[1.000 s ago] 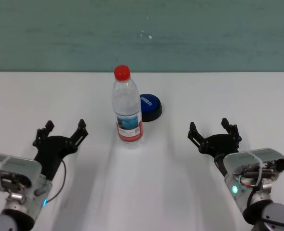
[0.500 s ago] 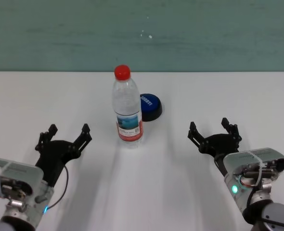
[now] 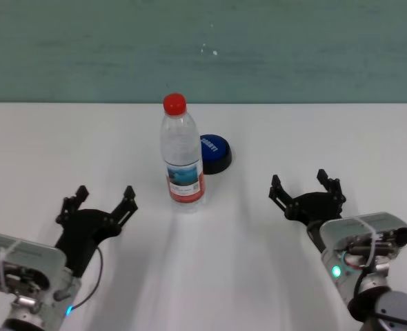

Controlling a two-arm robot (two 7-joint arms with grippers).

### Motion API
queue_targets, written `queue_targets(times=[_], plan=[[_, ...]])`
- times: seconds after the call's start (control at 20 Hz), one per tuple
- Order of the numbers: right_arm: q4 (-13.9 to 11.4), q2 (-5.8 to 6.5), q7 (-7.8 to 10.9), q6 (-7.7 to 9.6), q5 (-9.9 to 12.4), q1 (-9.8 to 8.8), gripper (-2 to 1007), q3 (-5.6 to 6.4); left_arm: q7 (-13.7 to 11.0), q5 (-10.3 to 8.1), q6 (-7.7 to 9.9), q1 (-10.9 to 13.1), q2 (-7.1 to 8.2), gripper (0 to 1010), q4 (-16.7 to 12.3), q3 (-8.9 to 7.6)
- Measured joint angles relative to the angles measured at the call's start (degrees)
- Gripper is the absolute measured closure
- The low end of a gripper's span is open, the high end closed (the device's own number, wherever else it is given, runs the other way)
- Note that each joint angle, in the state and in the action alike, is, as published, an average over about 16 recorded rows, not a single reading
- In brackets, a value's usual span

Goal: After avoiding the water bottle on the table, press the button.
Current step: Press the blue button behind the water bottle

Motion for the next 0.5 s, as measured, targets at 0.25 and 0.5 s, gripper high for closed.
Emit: queue_targets(times=[0.25, 0.5], plan=[[0.0, 0.0, 0.0, 0.0, 0.0, 0.0, 2, 0.0, -0.7, -0.27, 0.32, 0.6, 0.27, 6, -0.5, 0.45], [0.0, 0.0, 0.0, 0.0, 0.0, 0.0, 2, 0.0, -1.4, -0.66, 0.71, 0.7, 0.67, 6, -0.7, 1.03]])
